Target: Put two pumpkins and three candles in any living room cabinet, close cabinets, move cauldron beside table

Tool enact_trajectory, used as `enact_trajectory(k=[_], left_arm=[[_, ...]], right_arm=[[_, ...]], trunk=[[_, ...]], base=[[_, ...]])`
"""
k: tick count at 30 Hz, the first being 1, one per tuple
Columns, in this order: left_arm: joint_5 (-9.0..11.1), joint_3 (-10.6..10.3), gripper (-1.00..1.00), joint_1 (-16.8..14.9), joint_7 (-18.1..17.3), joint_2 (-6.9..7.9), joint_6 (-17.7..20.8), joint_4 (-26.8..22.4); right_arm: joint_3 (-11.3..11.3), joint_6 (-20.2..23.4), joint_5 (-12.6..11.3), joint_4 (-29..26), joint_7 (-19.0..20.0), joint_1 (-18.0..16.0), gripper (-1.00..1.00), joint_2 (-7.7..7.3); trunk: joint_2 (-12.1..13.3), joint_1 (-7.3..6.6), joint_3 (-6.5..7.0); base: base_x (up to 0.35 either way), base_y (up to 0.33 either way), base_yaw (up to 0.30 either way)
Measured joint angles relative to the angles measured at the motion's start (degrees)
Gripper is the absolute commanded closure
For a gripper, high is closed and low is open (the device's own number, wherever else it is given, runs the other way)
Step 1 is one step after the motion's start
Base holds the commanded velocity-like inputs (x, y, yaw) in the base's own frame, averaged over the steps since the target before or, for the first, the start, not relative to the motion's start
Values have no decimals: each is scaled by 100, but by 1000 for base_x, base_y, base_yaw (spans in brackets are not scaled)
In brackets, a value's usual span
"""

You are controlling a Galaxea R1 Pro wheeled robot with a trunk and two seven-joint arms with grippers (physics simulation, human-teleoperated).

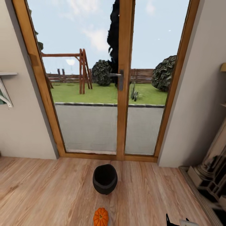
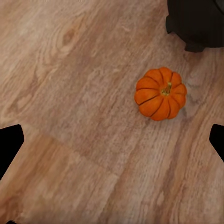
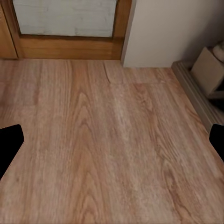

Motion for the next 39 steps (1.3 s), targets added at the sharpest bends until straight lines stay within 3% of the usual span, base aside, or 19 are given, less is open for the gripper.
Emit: enact_trajectory(k=[14, 23, 39], left_arm=[[-15, -5, -100, 0, -5, -4, 0, 0], [21, 29, -100, 0, 8, 1, 5, -17], [-19, 5, -100, 0, -2, -9, 112, -18]], right_arm=[[0, 1, 5, 0, 4, 0, -100, -20], [2, -1, 5, 0, 4, 0, -100, -31], [2, 0, -7, 0, -5, 0, -100, -22]], trunk=[[0, -3, 0], [0, 1, 0], [-640, 352, -287]], base=[[295, -10, 0], [34, -15, 0], [0, 0, 0]])
